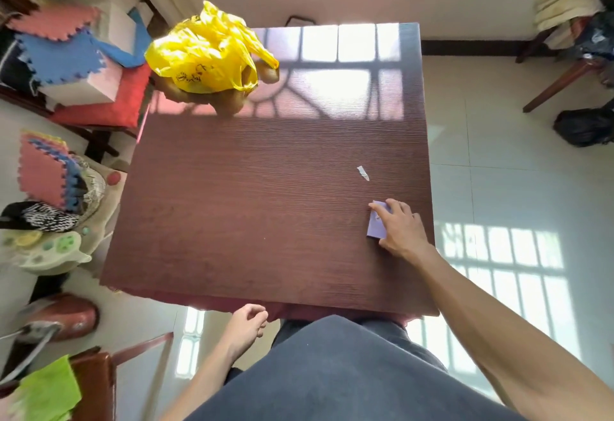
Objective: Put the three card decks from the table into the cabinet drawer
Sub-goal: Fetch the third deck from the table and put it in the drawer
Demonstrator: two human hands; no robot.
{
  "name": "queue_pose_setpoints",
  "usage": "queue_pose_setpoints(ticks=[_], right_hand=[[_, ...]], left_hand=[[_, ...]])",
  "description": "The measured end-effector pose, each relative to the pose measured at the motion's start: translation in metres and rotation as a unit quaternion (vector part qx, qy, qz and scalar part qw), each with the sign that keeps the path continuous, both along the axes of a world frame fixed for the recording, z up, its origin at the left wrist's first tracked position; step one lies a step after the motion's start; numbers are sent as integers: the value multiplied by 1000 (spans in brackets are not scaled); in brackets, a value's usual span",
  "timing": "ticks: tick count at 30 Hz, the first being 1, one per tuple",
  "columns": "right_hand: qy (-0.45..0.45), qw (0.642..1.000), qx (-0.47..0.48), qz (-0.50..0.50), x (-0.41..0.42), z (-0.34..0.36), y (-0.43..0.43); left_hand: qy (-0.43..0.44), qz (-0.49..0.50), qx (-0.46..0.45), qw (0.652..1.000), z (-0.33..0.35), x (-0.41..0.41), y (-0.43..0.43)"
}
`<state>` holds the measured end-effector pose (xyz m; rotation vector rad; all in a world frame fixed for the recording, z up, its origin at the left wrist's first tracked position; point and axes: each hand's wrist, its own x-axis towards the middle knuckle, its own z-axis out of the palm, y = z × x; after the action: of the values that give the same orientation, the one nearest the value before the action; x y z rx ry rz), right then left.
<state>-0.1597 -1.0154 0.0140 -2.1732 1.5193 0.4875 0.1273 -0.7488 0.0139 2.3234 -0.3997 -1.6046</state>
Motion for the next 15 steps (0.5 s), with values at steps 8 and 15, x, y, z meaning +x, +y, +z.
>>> queue_pose_setpoints(ticks=[8, 15], right_hand=[[-91, 990, 32, -105, -10, 6, 24], [-192, 919, 73, -336, -56, 19, 125]], left_hand=[[-32, -50, -8, 998, 10, -1, 23], [-27, -169, 21, 985, -1, 5, 41]])
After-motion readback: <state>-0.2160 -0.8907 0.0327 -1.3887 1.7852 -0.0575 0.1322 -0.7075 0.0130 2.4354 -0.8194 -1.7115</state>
